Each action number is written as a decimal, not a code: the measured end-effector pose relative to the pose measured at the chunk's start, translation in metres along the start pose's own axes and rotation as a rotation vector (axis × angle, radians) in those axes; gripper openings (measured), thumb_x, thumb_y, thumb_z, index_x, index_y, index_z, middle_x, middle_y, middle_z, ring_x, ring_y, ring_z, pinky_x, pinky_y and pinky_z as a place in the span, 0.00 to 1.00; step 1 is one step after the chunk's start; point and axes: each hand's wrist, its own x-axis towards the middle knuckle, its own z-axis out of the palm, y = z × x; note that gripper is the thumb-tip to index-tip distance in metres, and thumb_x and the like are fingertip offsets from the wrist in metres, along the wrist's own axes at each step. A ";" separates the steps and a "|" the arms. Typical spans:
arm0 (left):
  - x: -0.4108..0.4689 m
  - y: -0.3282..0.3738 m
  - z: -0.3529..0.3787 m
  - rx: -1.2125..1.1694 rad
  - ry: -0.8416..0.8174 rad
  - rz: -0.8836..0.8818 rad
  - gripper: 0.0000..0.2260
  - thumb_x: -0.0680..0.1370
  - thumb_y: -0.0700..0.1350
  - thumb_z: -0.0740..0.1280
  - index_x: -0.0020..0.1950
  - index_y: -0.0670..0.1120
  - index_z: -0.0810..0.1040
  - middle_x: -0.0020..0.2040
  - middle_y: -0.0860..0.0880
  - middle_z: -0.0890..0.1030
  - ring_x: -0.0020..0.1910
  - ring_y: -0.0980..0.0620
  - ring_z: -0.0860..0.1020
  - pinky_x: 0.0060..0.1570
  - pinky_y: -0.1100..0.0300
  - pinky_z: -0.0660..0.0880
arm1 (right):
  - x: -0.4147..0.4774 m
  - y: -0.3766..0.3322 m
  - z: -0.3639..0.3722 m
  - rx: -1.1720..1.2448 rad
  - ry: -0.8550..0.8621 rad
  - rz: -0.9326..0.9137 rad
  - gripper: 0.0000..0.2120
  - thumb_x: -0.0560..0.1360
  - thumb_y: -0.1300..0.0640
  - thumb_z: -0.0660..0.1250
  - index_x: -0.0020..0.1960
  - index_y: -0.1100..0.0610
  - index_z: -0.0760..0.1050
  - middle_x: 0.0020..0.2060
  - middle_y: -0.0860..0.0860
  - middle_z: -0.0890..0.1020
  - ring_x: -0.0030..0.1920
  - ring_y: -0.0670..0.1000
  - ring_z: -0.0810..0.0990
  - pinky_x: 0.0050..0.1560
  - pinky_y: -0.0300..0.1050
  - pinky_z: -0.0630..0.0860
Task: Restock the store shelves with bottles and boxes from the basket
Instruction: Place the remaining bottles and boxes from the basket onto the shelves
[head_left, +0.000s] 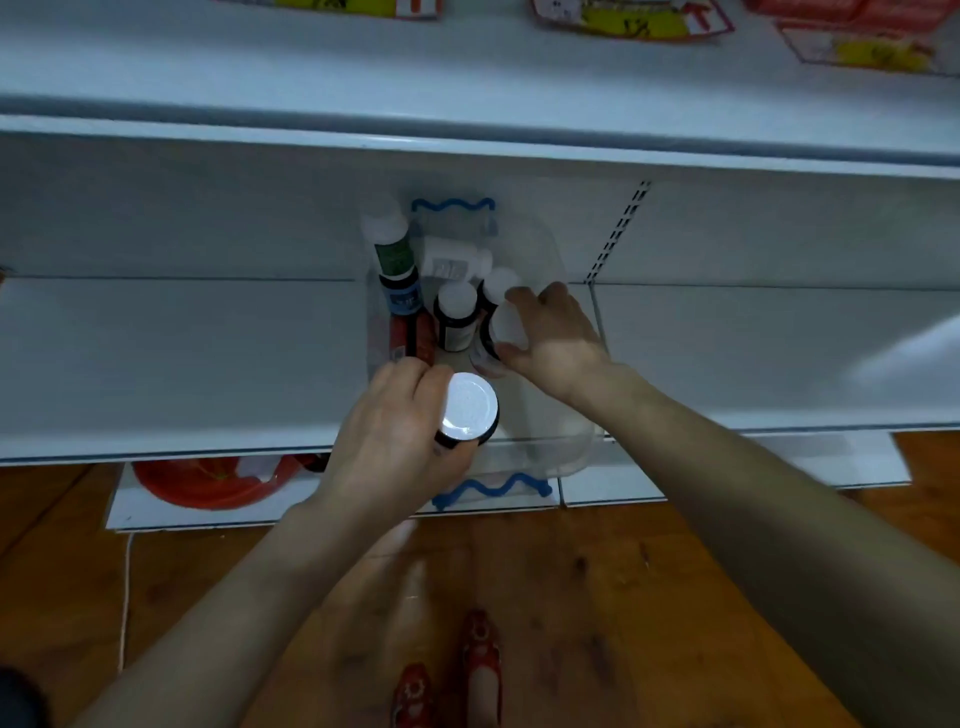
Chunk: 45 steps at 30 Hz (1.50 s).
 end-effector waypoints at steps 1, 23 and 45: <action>-0.007 0.005 -0.008 -0.009 0.017 -0.006 0.20 0.65 0.49 0.67 0.51 0.36 0.77 0.42 0.40 0.77 0.43 0.43 0.74 0.34 0.54 0.75 | -0.009 -0.003 -0.005 -0.001 0.039 -0.006 0.26 0.75 0.54 0.64 0.70 0.59 0.62 0.60 0.62 0.67 0.60 0.60 0.69 0.53 0.47 0.69; -0.082 0.102 -0.220 -0.872 0.154 -0.379 0.11 0.70 0.46 0.72 0.49 0.51 0.74 0.44 0.56 0.77 0.39 0.66 0.76 0.37 0.73 0.71 | -0.214 -0.081 -0.201 0.558 0.375 -0.017 0.10 0.76 0.51 0.63 0.45 0.55 0.81 0.45 0.49 0.83 0.49 0.51 0.79 0.50 0.46 0.73; -0.181 0.064 -0.324 -0.501 0.581 -0.587 0.23 0.64 0.55 0.75 0.54 0.56 0.71 0.51 0.60 0.75 0.53 0.55 0.74 0.49 0.58 0.76 | -0.156 -0.253 -0.236 0.378 0.199 -0.586 0.14 0.71 0.50 0.70 0.39 0.61 0.75 0.36 0.59 0.75 0.40 0.57 0.72 0.39 0.49 0.67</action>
